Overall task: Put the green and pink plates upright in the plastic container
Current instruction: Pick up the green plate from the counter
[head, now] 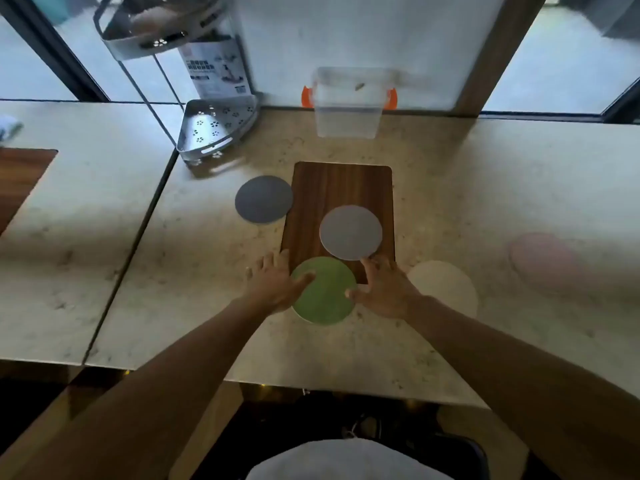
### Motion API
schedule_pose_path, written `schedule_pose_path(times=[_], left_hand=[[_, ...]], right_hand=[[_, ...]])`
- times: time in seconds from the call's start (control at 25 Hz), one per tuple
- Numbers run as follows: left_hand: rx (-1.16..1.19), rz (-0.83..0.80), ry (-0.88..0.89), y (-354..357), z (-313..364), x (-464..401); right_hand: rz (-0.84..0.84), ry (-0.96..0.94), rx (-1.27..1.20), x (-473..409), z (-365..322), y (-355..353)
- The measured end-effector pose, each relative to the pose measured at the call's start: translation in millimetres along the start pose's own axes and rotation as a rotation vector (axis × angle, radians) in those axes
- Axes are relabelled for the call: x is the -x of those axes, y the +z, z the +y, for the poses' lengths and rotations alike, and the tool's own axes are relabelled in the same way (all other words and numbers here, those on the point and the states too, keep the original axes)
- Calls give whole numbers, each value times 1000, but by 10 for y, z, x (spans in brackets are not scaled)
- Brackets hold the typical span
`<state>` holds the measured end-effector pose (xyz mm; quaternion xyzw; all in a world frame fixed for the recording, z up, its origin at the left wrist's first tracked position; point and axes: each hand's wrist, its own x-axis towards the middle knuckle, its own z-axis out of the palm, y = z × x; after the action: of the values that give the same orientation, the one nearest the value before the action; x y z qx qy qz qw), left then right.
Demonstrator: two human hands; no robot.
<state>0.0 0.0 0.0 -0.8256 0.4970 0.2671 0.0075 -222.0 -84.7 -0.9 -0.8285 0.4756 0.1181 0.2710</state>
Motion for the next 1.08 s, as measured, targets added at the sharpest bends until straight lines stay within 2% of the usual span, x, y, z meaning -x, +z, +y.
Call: schedule_pose_path(times=[0.08, 0.2, 0.36, 0.64, 0.92, 1.08], left_hand=[[-33, -32, -11, 63, -69, -115], [-54, -58, 2, 209, -184, -235], [96, -119, 0, 341, -266, -259], [291, -44, 35, 469, -267, -237], [613, 5, -122, 453, -242, -325], [747, -11, -252, 430, -220, -344]], right_hand=[[16, 83, -4, -126, -73, 102], [-65, 171, 16, -237, -158, 274], [-76, 235, -97, -276, -283, 445], [63, 445, -230, -344, -447, 607], [265, 550, -454, -428, -361, 618], [307, 536, -631, -393, -252, 623]])
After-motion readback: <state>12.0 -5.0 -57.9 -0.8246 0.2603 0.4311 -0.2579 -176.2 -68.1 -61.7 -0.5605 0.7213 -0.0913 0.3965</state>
